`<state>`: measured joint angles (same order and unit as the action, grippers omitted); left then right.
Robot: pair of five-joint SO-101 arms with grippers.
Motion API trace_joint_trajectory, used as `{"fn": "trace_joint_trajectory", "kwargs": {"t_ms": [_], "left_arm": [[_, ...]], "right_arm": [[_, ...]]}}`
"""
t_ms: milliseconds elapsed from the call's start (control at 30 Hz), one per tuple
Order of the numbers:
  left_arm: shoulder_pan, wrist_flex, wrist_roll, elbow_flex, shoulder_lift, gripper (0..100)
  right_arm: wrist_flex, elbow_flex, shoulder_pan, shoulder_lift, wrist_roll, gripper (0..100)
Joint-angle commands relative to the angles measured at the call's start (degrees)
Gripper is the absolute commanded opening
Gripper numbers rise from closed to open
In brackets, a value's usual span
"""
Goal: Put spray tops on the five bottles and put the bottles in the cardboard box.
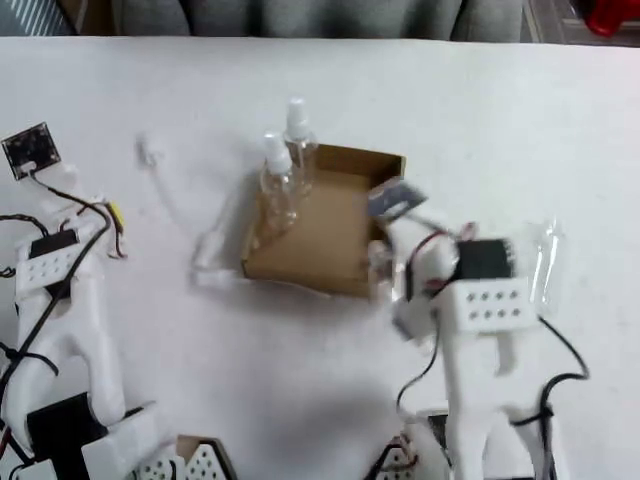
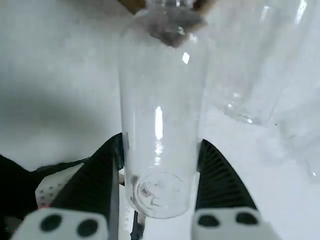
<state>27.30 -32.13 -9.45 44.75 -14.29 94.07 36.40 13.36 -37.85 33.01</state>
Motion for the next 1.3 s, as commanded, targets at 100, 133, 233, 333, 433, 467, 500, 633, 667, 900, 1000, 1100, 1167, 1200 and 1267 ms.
{"fn": "trace_joint_trajectory", "kwargs": {"t_ms": [100,133,233,333,433,467,500,633,667,900,1000,1100,1167,1200,1267], "left_arm": [[0.5,1.4,0.6,-0.6,-0.1,11],[0.5,1.4,0.6,-0.6,-0.1,11],[0.5,1.5,0.6,-0.6,-0.1,11],[0.5,1.5,0.6,-0.6,-0.1,11],[0.5,1.6,0.6,-0.6,-0.1,11],[0.5,1.6,0.6,-0.6,-0.1,11],[0.5,1.6,0.6,-0.6,-0.2,11],[0.3,1.6,0.4,-0.6,-0.4,11],[0.2,1.6,0.4,-0.6,-0.5,11],[0.1,0.4,0.2,-0.5,-0.7,11],[-0.8,-4.0,0.2,-2.2,-0.7,11],[-2.3,-11.6,0.2,-4.8,-1.6,11],[-3.2,-16.6,0.2,-5.9,-4.1,11],[-3.4,-18.8,0.2,-5.9,-5.8,11],[-4.0,-22.7,0.4,-5.6,-10.0,11]], "right_arm": [[-7.2,3.5,24.0,-2.2,-8.4,2.0],[-9.6,4.6,27.1,-1.4,-10.5,2.1],[-19.6,9.8,36.3,2.5,-17.5,2.1],[-31.2,13.3,40.7,7.6,-23.0,2.1],[-38.8,13.5,41.1,13.4,-27.4,2.2],[-40.2,13.4,41.1,15.3,-28.5,2.2],[-40.9,12.9,41.3,17.2,-29.2,2.7],[-38.8,9.3,41.3,22.3,-30.1,15.2],[-37.8,8.4,41.3,22.8,-29.9,18.5],[-24.1,-0.2,41.0,19.1,-29.7,26.1],[-20.3,-0.3,40.9,14.4,-27.0,28.0],[-17.1,1.1,40.8,8.9,-23.5,27.5],[-15.3,2.7,39.1,4.7,-21.4,22.9],[-15.2,3.7,37.7,2.7,-20.4,19.8],[-15.9,6.2,33.6,-1.3,-18.4,13.9]]}}
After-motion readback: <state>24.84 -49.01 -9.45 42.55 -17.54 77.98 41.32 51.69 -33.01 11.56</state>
